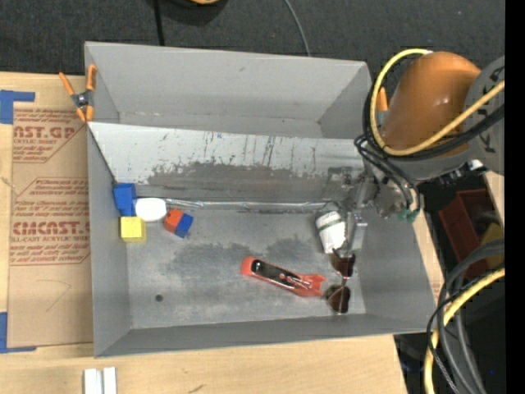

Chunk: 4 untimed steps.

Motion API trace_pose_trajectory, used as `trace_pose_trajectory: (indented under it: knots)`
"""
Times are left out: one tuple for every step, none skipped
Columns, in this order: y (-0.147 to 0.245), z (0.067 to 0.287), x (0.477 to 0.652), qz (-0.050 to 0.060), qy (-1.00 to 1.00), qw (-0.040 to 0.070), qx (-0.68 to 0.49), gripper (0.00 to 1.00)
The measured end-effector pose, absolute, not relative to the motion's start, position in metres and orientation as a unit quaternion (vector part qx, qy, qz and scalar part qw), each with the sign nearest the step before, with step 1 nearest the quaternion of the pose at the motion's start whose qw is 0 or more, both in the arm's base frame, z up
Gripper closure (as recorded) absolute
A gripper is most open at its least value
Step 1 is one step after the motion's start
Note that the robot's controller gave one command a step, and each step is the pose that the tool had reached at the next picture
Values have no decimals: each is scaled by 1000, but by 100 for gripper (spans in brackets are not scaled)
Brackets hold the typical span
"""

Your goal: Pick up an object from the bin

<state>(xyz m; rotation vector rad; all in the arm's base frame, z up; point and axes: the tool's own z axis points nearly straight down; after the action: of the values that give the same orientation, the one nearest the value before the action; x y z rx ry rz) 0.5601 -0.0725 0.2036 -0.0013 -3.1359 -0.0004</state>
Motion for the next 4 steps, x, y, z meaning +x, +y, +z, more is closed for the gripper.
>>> trace_pose_trajectory:
  knots:
    - [-72,208,562,0,-1000,-1,0,0]
    - [-55,149,540,1,-1000,-2,1,0]
    - [-48,114,528,-1,-1000,3,-28,0]
    - [-34,160,513,0,-1000,-2,-22,0]
